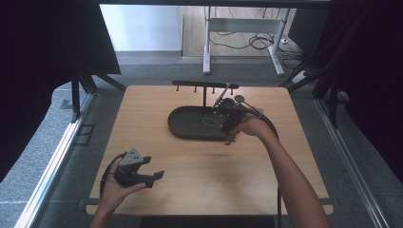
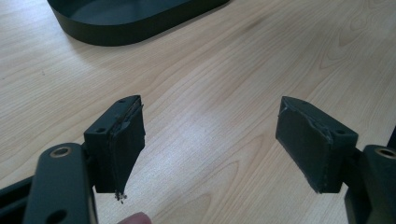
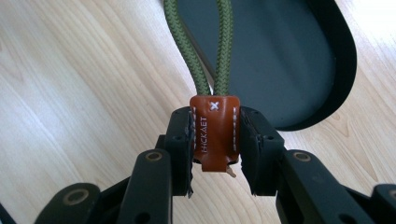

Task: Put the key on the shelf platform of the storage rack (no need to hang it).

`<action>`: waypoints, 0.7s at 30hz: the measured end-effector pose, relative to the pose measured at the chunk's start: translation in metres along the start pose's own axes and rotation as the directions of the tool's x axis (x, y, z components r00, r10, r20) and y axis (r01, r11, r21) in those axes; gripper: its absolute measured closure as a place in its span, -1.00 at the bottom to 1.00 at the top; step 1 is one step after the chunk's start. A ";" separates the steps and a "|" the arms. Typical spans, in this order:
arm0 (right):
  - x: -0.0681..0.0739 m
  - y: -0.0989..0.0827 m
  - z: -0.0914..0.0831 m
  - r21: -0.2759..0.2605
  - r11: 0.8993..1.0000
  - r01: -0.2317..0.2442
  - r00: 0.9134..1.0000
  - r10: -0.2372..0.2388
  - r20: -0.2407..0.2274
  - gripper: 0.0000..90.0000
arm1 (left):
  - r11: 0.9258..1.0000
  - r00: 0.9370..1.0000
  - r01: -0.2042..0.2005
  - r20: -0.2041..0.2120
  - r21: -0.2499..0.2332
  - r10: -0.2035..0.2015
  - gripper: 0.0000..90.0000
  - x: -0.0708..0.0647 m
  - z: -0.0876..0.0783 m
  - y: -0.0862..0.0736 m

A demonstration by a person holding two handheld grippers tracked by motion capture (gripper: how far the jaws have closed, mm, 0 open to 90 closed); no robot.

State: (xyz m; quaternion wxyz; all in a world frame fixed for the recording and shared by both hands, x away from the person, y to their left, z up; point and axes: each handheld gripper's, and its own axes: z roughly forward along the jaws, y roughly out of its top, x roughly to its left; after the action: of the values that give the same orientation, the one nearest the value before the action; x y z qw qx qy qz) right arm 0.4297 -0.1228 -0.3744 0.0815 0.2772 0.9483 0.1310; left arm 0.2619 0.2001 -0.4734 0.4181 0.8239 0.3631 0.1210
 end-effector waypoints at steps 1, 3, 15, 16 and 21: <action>-0.001 0.001 0.001 0.002 1.000 -0.001 1.000 0.001 -0.005 0.49 | 1.000 1.000 0.000 0.000 0.000 0.000 -0.46 0.000 0.000 0.000; -0.003 0.003 0.002 0.009 1.000 -0.005 1.000 0.005 -0.004 0.49 | 1.000 1.000 0.000 0.000 0.000 0.000 -0.46 0.000 0.000 0.000; -0.012 0.017 0.003 -0.007 1.000 -0.029 0.999 0.030 0.017 0.49 | 1.000 1.000 0.002 -0.003 -0.009 -0.002 -0.46 0.001 -0.004 0.000; -0.012 0.017 0.003 -0.007 1.000 -0.029 0.999 0.030 0.017 0.49 | 1.000 1.000 0.002 -0.002 -0.009 -0.002 -0.46 0.000 -0.003 0.000; -0.017 0.021 0.003 -0.001 0.999 -0.034 0.999 0.034 0.020 0.49 | 1.000 1.000 -0.001 -0.001 -0.006 0.001 -0.46 0.000 -0.003 0.001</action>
State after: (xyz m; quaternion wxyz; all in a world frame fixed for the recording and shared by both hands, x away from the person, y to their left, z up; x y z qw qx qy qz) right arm 0.4555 -0.1144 -0.3698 0.0891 0.2947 0.9425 0.1300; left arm 0.2608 0.2014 -0.4711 0.4201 0.8228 0.3627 0.1225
